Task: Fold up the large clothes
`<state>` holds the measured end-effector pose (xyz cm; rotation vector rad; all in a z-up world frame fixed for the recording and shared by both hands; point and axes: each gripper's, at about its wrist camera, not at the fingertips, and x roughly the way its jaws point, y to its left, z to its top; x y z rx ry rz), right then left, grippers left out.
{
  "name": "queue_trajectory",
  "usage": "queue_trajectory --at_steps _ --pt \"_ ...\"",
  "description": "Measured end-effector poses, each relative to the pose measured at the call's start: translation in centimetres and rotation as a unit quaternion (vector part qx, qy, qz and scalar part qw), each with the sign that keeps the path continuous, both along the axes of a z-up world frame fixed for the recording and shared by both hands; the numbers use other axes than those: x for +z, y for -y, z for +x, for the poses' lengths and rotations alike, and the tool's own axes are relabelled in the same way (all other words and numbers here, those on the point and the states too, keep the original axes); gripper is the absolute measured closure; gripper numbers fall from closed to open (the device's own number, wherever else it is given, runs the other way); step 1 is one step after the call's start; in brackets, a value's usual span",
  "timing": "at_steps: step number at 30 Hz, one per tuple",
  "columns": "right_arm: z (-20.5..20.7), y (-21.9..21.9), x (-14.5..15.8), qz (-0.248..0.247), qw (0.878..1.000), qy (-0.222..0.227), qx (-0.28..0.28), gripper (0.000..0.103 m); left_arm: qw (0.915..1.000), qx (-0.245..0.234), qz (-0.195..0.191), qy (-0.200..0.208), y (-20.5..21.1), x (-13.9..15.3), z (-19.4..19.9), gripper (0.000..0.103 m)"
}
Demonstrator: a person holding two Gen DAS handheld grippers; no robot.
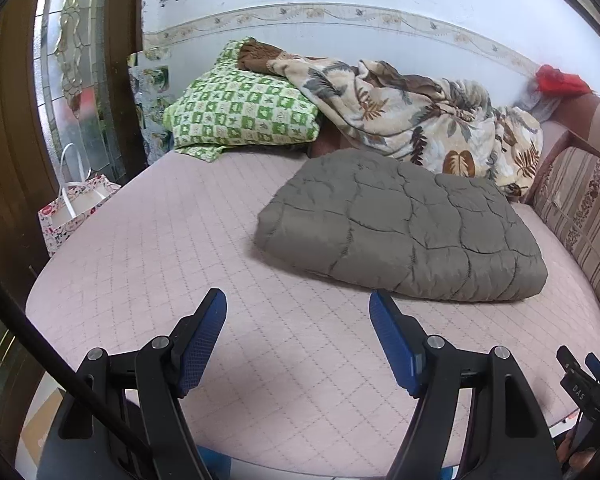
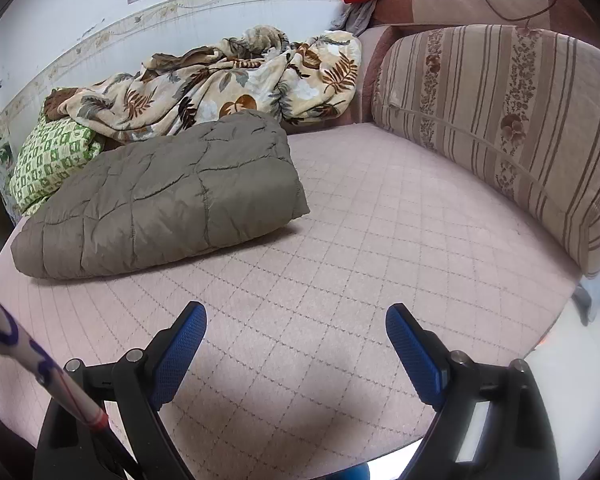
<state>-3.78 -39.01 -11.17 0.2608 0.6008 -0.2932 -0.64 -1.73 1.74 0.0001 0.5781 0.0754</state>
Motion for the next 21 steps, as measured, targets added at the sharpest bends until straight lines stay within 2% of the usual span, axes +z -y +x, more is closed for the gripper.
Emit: queue_trajectory --at_steps 5,10,13,15,17,21 --pt "-0.3 -1.3 0.4 -0.034 0.999 0.002 0.016 0.009 0.9992 0.033 0.017 -0.016 -3.2 -0.3 0.5 0.028" --pt "0.3 -1.1 2.7 -0.057 0.998 0.018 0.023 0.009 0.9969 0.058 0.032 -0.041 -6.6 -2.2 3.7 0.028" --pt "3.2 -0.7 4.9 -0.06 0.998 0.028 0.021 0.009 0.9956 0.064 0.022 -0.065 -7.8 -3.6 6.7 0.028" --pt "5.4 -0.3 5.7 -0.049 0.998 0.032 0.024 0.014 0.995 0.065 0.008 -0.076 -8.3 -4.1 8.8 0.028" --pt "7.8 -0.1 5.8 -0.054 0.998 0.023 0.017 0.027 0.9952 0.06 -0.01 -0.077 -8.4 -4.0 10.7 0.028" --pt "12.8 -0.4 6.0 -0.059 0.998 0.018 0.022 0.03 0.9958 0.053 -0.021 -0.072 -7.4 -3.6 15.2 0.028"
